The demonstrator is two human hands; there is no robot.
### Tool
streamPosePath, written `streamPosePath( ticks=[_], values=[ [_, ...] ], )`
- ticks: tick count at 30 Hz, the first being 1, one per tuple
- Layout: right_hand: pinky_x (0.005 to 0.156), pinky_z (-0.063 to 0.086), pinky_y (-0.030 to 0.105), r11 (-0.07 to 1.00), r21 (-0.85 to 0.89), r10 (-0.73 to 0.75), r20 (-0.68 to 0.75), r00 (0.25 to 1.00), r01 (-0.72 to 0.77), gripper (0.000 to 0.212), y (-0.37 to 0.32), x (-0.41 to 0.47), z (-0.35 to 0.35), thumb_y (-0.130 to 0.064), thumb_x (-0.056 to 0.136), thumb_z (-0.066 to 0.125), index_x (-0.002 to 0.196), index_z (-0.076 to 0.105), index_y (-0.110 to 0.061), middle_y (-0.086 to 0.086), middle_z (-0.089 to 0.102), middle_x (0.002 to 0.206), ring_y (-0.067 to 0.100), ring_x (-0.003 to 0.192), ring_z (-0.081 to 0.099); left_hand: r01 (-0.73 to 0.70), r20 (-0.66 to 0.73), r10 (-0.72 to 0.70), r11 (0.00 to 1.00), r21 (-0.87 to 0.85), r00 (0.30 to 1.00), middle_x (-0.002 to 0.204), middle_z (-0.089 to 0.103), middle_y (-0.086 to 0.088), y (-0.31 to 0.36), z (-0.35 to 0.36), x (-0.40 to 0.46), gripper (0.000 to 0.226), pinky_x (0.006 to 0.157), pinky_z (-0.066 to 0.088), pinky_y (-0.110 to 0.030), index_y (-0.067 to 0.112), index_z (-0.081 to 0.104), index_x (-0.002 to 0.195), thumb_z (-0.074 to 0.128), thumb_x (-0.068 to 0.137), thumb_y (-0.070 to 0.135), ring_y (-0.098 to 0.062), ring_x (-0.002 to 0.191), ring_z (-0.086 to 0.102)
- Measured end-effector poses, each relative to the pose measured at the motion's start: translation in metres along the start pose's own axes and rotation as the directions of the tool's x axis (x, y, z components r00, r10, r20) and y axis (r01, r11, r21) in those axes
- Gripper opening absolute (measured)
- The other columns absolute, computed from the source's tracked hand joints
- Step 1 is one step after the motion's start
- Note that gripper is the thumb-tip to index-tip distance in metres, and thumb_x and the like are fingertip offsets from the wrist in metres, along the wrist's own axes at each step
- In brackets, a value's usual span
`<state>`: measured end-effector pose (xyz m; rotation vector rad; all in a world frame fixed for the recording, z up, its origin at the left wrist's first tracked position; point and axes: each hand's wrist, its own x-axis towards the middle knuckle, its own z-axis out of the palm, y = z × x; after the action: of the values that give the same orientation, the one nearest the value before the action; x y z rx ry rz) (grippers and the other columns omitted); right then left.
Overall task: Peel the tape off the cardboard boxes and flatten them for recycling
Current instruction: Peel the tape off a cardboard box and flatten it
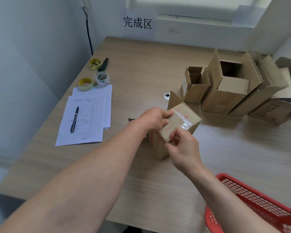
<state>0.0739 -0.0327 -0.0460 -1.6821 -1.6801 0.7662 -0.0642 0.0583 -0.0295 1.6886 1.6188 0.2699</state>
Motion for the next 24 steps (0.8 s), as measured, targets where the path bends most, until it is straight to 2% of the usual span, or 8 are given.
streamPosePath(
  ticks=[5,9,12,15,18,20,22,24],
  values=[
    [0.06,0.041,0.025,0.997,0.057,-0.061,0.039,0.997,0.059,0.026,0.007,-0.002,-0.009,0.0,0.073,0.075,0.078,0.062,-0.022,-0.009,0.056,0.073,0.008,0.062,0.049,-0.008,0.021,0.008,1.0,-0.012,1.0,0.138,0.059,0.007,0.001,0.0,0.002,0.043,0.106,0.044,-0.03,0.039,0.052,0.141,0.056,0.101,0.025,-0.014,0.12,0.057],
    [0.065,0.043,0.026,0.978,-0.099,-0.188,-0.031,0.982,0.185,0.017,0.003,-0.011,-0.002,-0.003,0.079,0.075,0.089,0.073,-0.016,-0.003,0.063,0.088,0.013,0.071,0.053,-0.013,0.01,0.012,1.0,0.003,1.0,0.139,0.059,0.007,0.004,0.001,0.0,0.043,0.105,0.044,-0.029,0.041,0.051,0.141,0.056,0.101,0.026,-0.014,0.12,0.056],
    [0.071,0.047,0.03,0.997,-0.051,-0.066,-0.083,0.994,0.062,0.016,-0.007,-0.014,0.004,-0.005,0.083,0.071,0.092,0.076,-0.017,0.001,0.067,0.092,0.019,0.081,0.06,-0.007,0.003,0.007,1.0,0.002,1.0,0.137,0.059,0.008,0.003,0.001,0.0,0.043,0.103,0.045,-0.03,0.042,0.051,0.141,0.056,0.101,0.027,-0.015,0.118,0.057],
    [0.073,0.045,0.024,0.99,0.067,0.129,-0.049,0.99,-0.126,0.016,-0.017,-0.009,0.0,-0.007,0.084,0.069,0.091,0.076,-0.019,-0.005,0.07,0.087,0.015,0.084,0.062,-0.005,0.006,0.005,1.0,0.009,1.0,0.138,0.059,0.009,0.001,0.0,0.001,0.043,0.103,0.045,-0.03,0.043,0.051,0.141,0.056,0.101,0.028,-0.014,0.118,0.056],
    [0.064,0.044,0.021,0.942,0.16,0.297,0.012,0.955,-0.294,0.018,-0.019,0.0,-0.004,-0.006,0.082,0.069,0.08,0.071,-0.023,-0.007,0.07,0.083,0.014,0.083,0.063,-0.004,0.006,0.004,1.0,0.01,1.0,0.138,0.058,0.009,0.002,0.002,0.004,0.043,0.103,0.045,-0.029,0.044,0.051,0.14,0.056,0.101,0.028,-0.015,0.119,0.056],
    [0.056,0.044,0.025,0.865,0.307,0.397,0.066,0.915,-0.398,0.021,-0.02,0.005,-0.001,-0.001,0.079,0.065,0.074,0.069,-0.021,0.0,0.07,0.082,0.022,0.076,0.063,-0.004,0.002,0.004,1.0,-0.001,1.0,0.14,0.057,0.01,0.001,0.002,0.006,0.043,0.105,0.045,-0.031,0.044,0.051,0.14,0.056,0.101,0.028,-0.014,0.12,0.056],
    [0.052,0.044,0.029,0.815,0.403,0.422,0.078,0.903,-0.416,0.023,-0.021,0.006,0.0,0.002,0.077,0.064,0.075,0.069,-0.02,0.005,0.069,0.08,0.025,0.07,0.062,-0.005,0.005,0.005,1.0,-0.007,1.0,0.141,0.057,0.009,0.0,0.001,0.009,0.043,0.106,0.044,-0.033,0.045,0.051,0.14,0.056,0.1,0.028,-0.014,0.122,0.055],
    [0.057,0.049,0.033,0.805,0.464,0.394,0.046,0.918,-0.369,0.02,-0.023,0.007,-0.006,0.0,0.077,0.07,0.079,0.07,-0.021,0.004,0.07,0.08,0.023,0.071,0.063,-0.012,0.01,0.012,1.0,0.003,1.0,0.144,0.055,0.01,-0.002,0.002,0.011,0.043,0.109,0.042,-0.032,0.045,0.051,0.14,0.056,0.1,0.029,-0.015,0.127,0.053]
  ],
)
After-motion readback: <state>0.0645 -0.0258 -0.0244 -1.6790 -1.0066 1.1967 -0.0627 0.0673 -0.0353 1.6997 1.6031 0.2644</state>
